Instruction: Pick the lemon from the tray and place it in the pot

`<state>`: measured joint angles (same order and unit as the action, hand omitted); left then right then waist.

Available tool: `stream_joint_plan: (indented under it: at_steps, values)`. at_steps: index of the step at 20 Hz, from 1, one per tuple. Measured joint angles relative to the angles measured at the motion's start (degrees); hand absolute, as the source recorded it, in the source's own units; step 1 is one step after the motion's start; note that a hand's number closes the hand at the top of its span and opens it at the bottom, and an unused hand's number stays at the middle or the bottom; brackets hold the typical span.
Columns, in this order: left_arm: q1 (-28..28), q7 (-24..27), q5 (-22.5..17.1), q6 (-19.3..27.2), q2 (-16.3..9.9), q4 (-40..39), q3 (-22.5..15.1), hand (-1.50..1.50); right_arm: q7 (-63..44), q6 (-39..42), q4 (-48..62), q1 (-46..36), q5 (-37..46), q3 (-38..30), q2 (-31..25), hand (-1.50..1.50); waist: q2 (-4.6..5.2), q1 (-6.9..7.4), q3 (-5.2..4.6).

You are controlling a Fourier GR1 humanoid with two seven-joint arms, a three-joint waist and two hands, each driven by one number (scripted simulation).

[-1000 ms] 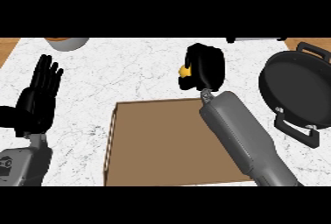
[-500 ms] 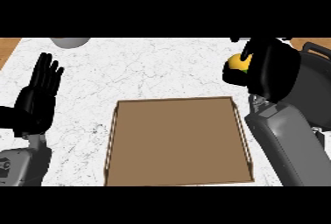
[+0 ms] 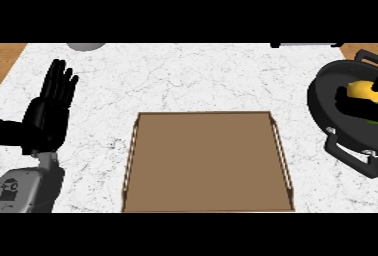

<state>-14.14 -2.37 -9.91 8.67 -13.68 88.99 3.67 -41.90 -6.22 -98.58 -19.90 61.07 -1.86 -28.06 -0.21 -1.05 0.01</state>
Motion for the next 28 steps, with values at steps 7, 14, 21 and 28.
stream_joint_plan:
  at_steps: [7, 14, 21, 28]
  values:
    - [-0.4, 0.4, 0.4, -0.8, 0.6, -0.2, 0.1, 0.0, 15.7, -5.7, 9.8, 4.5, -10.1, -11.5, -4.7, 1.5, 0.21, 0.81, 0.03]
    - [-1.2, -1.4, 1.1, -1.1, 1.0, 0.9, -0.1, 0.0, 29.3, -12.2, 28.8, 0.1, -12.9, -16.3, -6.8, 1.5, 0.35, 1.4, 0.03]
    - [-0.3, -0.5, 0.9, -2.3, 1.3, 0.9, 0.4, 0.0, 35.6, -11.6, 45.5, -4.5, -15.8, -18.4, -6.9, -1.5, 0.44, 1.93, 0.06]
    - [-1.8, -0.2, 1.1, -2.4, 1.5, -0.7, 1.0, 0.0, 45.5, -5.9, 58.3, -9.7, -22.7, -21.2, -7.0, -1.5, 0.59, 2.02, 0.09]
